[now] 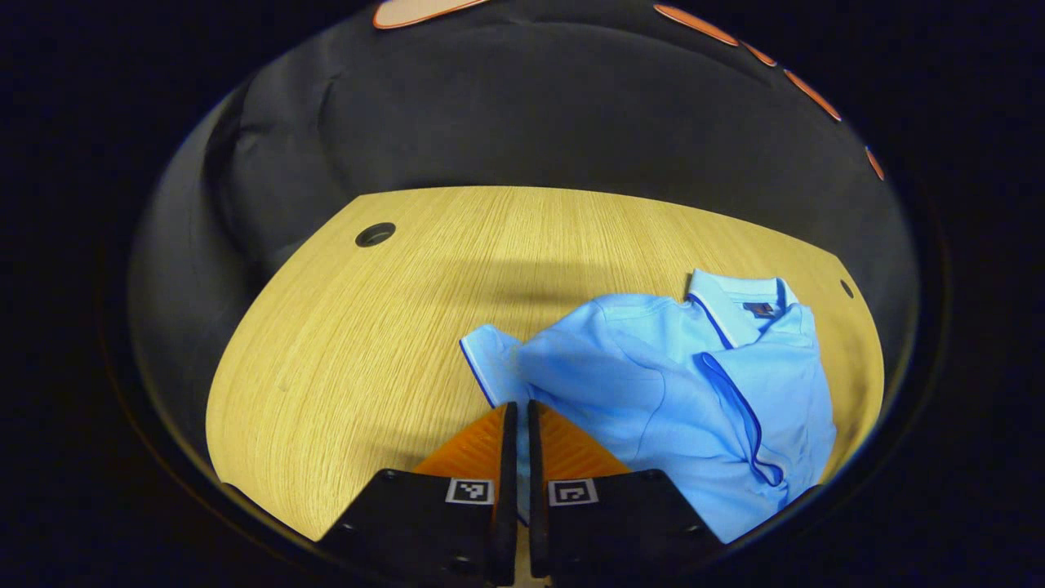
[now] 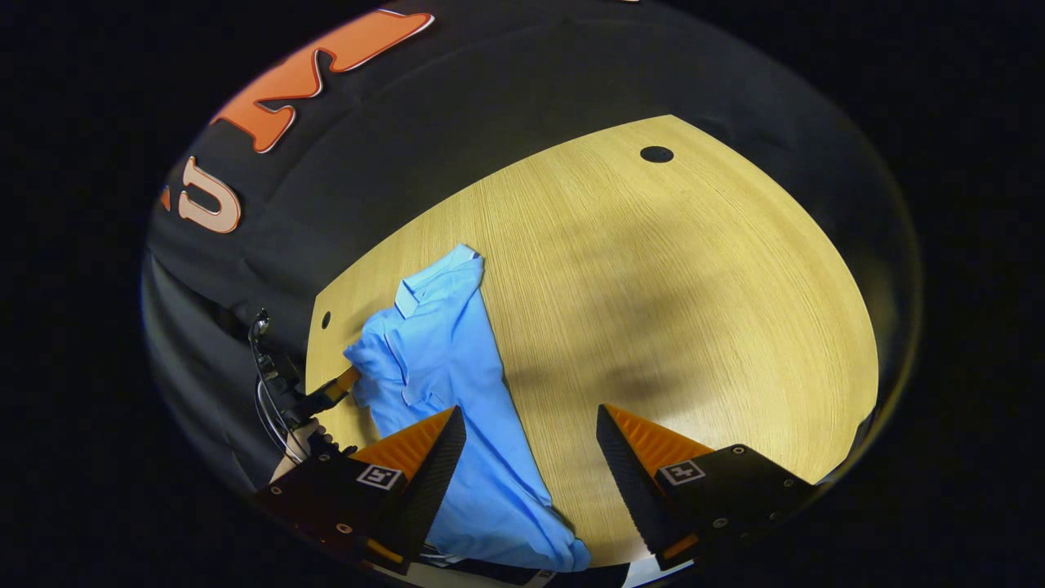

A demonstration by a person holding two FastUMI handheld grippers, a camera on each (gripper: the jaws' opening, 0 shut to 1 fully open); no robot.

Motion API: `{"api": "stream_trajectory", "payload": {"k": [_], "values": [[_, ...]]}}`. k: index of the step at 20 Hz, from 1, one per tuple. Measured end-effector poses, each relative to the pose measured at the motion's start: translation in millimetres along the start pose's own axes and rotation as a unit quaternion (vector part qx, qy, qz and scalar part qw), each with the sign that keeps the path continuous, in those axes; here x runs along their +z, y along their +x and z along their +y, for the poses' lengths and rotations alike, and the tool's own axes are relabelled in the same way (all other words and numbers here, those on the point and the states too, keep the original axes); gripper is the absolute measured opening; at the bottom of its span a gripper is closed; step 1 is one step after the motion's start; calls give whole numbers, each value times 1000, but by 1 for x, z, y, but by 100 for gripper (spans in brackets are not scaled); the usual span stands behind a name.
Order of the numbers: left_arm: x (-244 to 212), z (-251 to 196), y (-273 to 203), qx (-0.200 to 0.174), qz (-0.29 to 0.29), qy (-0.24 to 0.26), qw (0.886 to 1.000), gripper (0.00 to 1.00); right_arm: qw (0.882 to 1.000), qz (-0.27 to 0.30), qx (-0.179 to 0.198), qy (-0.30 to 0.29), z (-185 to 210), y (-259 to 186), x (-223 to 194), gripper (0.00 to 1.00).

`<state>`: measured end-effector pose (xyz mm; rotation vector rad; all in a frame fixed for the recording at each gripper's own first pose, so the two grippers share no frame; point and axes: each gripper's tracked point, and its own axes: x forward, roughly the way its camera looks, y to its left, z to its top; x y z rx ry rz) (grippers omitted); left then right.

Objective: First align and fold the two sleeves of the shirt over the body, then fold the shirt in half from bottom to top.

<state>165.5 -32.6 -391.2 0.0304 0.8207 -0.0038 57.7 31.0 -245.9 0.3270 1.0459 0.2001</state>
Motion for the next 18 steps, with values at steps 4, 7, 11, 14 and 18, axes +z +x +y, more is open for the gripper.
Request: {"api": "stream_trajectory", "payload": {"k": [4,7,11,14,18], "values": [[3,-19,-19,-14,17,36,999,4,1000,-3,5,4,-3,-6,-6,98],[23,-42,-47,-42,-8,38,998,2,1000,-10,5,2,-8,-12,-8,98],[51,-76,-80,-79,-28,32,996,4,1000,-17,5,2,-19,-19,-12,98],[65,-109,-105,-113,-31,21,993,4,1000,-17,9,8,-25,-25,-17,99],[66,-161,-120,-152,-18,27,988,4,1000,-20,14,16,-34,-33,-22,98]]}}
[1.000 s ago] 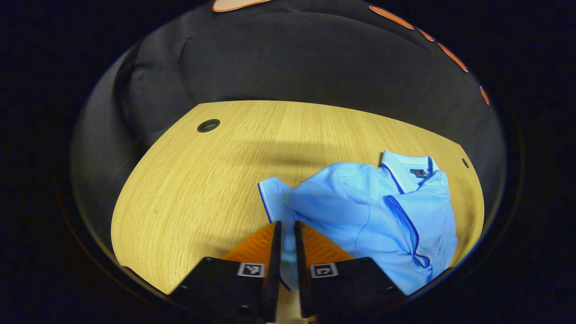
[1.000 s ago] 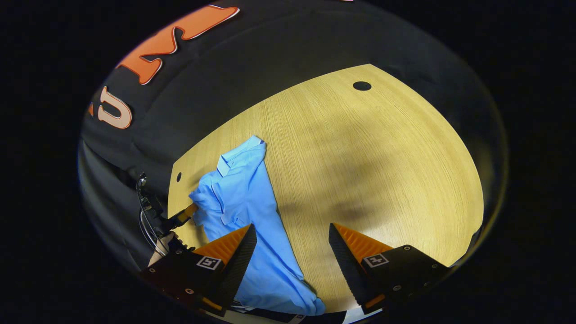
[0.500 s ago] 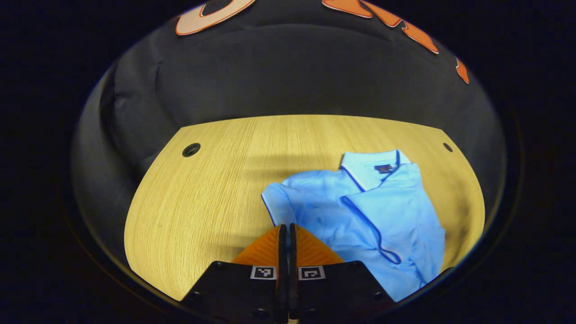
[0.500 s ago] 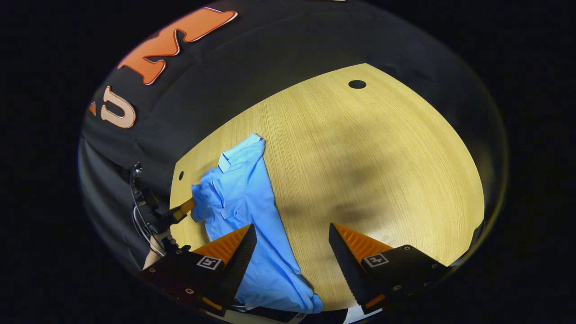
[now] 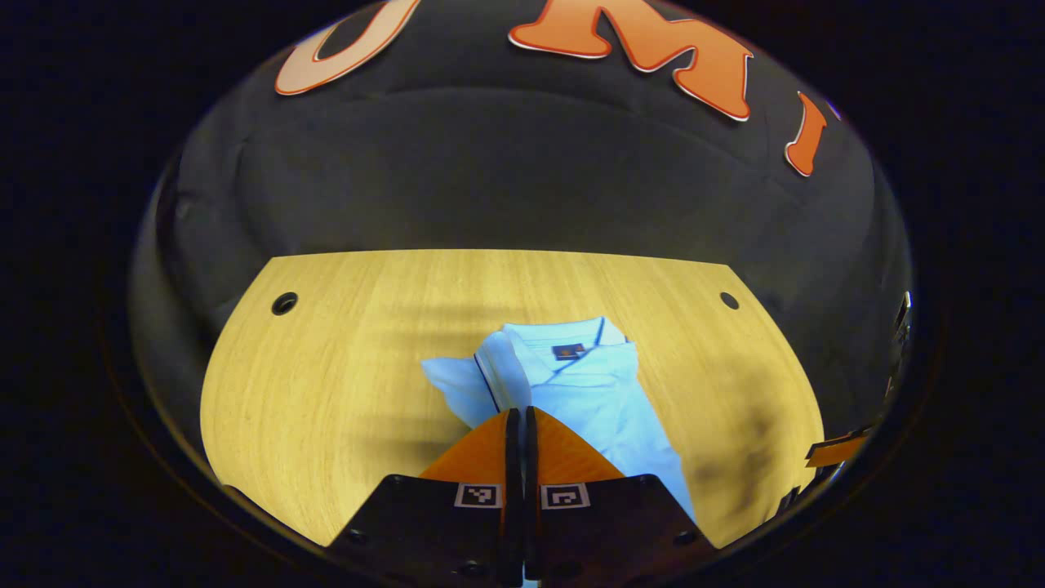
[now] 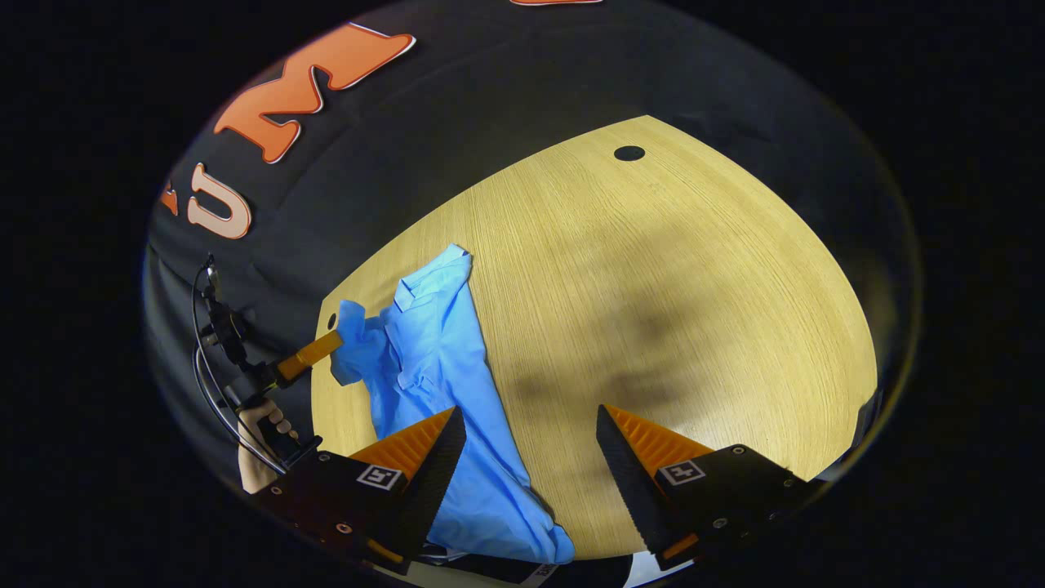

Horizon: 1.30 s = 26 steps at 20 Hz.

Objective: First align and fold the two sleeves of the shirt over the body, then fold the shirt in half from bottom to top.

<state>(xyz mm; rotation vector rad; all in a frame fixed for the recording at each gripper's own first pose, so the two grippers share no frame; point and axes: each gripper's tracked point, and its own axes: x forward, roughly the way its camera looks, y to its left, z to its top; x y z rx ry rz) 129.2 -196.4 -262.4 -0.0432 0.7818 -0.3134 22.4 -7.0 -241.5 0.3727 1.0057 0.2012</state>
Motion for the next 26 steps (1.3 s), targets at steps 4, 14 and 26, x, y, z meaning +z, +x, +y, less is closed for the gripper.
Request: {"api": "stream_trajectory", "payload": {"k": [4,14,26], "values": [[-11,-50,13,-29,22,18,999,4,1000,-3,0,12,-14,-7,-5,98],[-40,-115,43,-29,74,68,994,5,999,1,-17,36,-50,-18,-19,99],[-46,-98,-20,-23,54,92,994,100,1000,24,-11,-4,-24,-9,-31,98]]}}
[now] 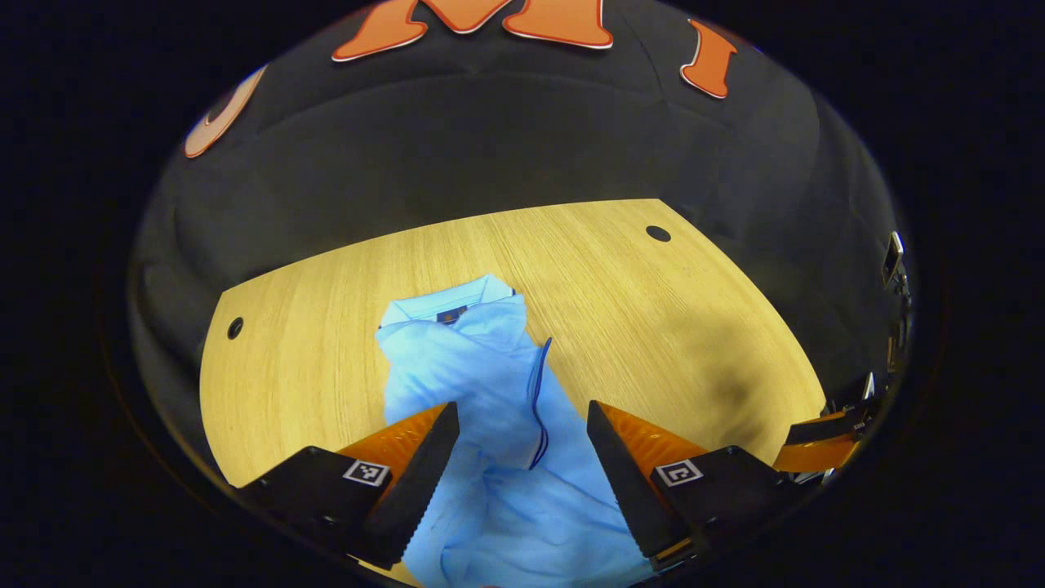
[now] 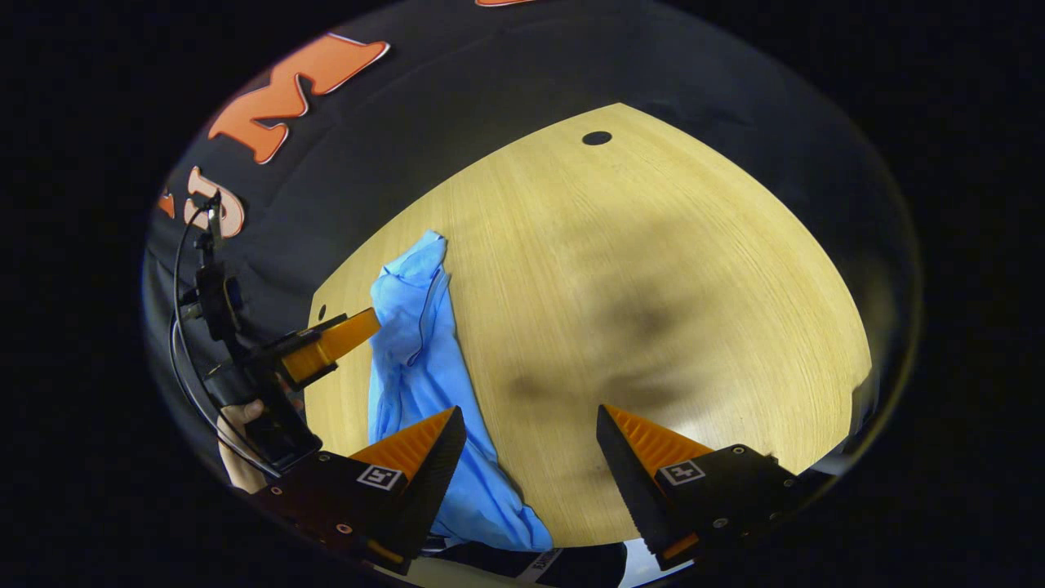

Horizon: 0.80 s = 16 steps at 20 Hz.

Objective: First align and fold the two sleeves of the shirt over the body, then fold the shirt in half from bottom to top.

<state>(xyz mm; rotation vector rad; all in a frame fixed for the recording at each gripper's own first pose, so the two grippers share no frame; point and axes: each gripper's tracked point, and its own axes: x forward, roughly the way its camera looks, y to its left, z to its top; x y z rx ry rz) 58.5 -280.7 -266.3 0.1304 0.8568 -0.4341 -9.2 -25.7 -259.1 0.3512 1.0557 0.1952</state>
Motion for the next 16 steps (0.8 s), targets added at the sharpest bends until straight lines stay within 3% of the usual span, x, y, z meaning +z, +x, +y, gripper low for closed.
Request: {"api": "stream_trajectory", "payload": {"k": [10,16], "values": [[-105,87,-63,46,48,-61,996,100,996,49,-14,-77,50,31,-45,99],[-175,100,-97,51,91,-88,991,100,986,97,-37,-128,56,35,-103,99]]}}
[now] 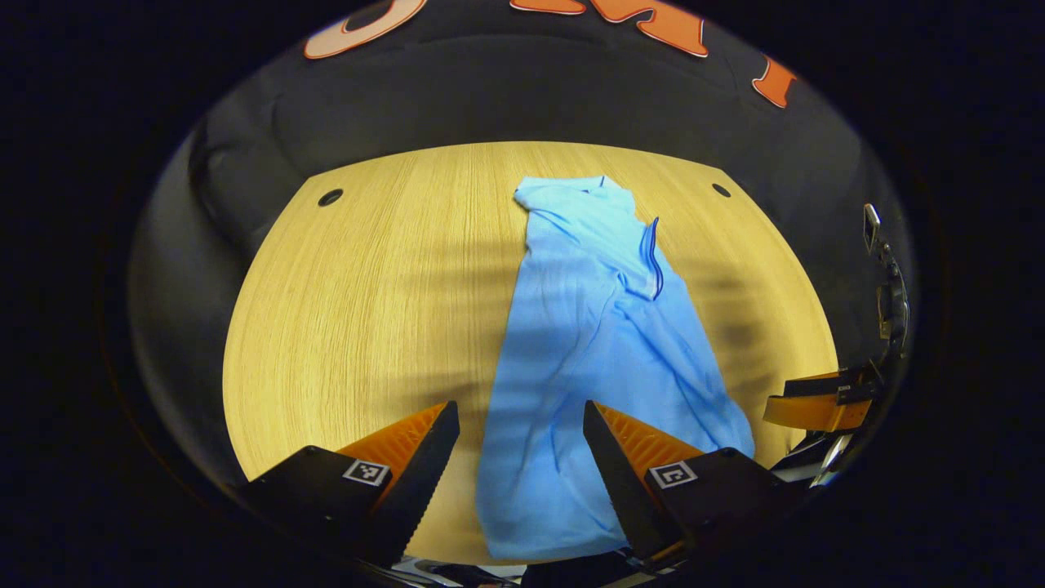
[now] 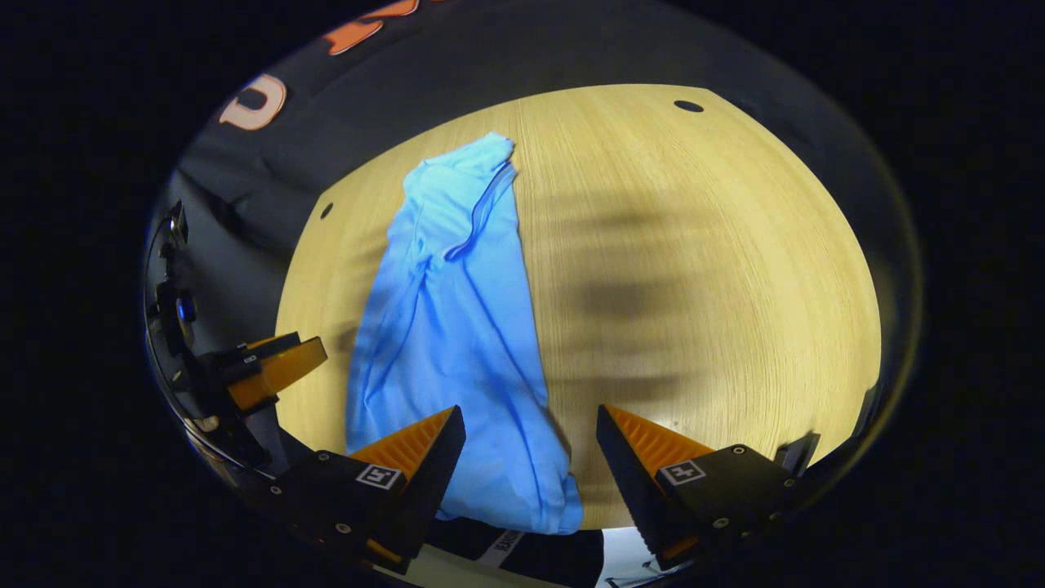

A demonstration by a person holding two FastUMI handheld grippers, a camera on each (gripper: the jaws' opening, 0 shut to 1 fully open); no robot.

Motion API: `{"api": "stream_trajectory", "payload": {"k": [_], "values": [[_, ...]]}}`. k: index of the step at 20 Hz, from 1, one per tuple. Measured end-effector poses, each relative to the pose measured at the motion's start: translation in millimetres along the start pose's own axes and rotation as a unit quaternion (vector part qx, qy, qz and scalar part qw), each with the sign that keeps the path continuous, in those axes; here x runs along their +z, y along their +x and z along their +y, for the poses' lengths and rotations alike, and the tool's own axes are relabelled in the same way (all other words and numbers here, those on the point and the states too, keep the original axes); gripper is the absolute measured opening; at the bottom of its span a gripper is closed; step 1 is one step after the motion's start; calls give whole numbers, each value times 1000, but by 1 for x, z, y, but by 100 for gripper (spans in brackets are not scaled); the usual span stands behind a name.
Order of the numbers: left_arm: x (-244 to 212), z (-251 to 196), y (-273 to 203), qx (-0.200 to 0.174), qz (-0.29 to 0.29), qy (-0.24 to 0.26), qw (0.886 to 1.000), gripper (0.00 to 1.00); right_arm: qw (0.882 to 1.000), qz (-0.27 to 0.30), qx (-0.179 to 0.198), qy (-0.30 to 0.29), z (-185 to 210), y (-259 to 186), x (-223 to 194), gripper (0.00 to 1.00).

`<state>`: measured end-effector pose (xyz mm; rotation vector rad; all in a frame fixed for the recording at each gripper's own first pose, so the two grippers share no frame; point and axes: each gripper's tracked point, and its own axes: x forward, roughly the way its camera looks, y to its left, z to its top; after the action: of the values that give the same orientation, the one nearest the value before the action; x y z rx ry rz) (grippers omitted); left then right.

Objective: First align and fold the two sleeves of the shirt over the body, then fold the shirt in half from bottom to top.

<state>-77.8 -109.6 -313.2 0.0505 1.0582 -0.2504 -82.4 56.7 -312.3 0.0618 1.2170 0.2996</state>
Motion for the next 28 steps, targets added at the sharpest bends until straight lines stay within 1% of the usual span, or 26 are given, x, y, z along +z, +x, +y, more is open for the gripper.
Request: {"api": "stream_trajectory", "payload": {"k": [4,9,12,15,21,22,23,25,26,27,28], "values": [[-54,-9,-11,-16,34,-18,999,99,999,39,-19,-28,-2,8,-33,99],[-108,-8,-17,-7,82,7,997,100,996,79,-37,-23,-3,0,-76,99],[-134,-11,-21,-12,107,-6,994,100,993,94,-58,-39,-9,2,-93,99],[-159,-8,-15,-3,129,-18,992,100,991,104,-71,-47,-10,7,-108,99],[-182,-8,-5,22,150,-26,988,100,986,114,-105,-63,-16,17,-128,99],[-186,-9,-4,23,154,-30,987,100,984,123,-110,-65,-16,17,-133,99],[-190,-10,-3,24,159,-36,986,100,985,114,-111,-70,-15,18,-130,99],[-190,-10,-1,30,158,-28,987,100,984,115,-119,-69,-17,18,-132,99],[-190,-10,-3,31,156,-25,987,98,983,118,-121,-72,-17,19,-132,98],[-190,-9,-2,32,156,-26,987,100,982,125,-122,-79,-18,20,-132,98],[-189,-9,-2,32,155,-29,987,98,980,129,-124,-88,-18,21,-132,97]]}}
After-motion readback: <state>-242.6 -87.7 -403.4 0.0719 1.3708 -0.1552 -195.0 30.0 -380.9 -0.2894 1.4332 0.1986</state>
